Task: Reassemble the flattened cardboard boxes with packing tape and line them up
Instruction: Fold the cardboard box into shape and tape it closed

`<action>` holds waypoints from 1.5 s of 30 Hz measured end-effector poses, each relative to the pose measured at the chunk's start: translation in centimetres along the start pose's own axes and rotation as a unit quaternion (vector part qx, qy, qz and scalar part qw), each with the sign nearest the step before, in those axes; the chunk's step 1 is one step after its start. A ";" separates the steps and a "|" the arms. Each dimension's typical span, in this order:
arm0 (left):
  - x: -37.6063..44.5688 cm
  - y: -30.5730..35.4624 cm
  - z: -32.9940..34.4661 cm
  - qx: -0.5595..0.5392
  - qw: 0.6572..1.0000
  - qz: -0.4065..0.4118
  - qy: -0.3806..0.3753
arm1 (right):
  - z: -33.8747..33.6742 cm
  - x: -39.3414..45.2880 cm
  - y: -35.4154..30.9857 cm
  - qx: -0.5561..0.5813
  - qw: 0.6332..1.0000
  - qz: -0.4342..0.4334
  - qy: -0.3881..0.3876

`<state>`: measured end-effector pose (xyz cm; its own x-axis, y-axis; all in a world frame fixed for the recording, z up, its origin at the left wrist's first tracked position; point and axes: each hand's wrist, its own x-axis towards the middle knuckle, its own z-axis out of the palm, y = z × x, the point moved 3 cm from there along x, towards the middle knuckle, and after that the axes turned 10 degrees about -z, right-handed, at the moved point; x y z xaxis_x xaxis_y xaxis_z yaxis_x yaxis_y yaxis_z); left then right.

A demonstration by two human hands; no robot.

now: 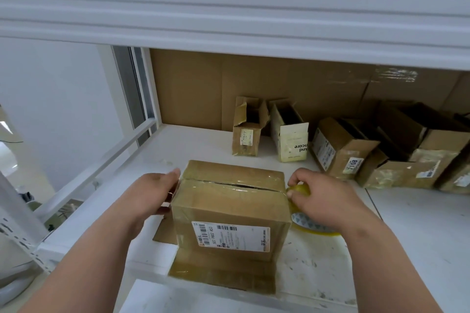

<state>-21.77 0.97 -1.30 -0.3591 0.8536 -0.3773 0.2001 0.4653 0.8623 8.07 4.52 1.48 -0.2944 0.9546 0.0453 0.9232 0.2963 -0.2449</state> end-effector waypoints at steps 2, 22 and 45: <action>-0.2 0.8 0.2 0.049 0.999 -0.007 0.001 | -0.1 0.1 -0.3 0.005 1.000 -0.007 0.004; 0.3 1.0 0.5 0.072 0.996 0.006 0.053 | 0.0 1.5 0.2 0.108 0.990 0.018 -0.087; 3.5 5.2 3.3 0.463 0.870 0.073 0.150 | 1.1 -0.5 -0.8 0.382 0.909 -0.061 -0.154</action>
<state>-19.02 7.17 0.79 -0.4626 0.8845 -0.0607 0.8629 0.4649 0.1985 7.22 3.79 0.54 -0.5466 0.8277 -0.1273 0.4726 0.1794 -0.8628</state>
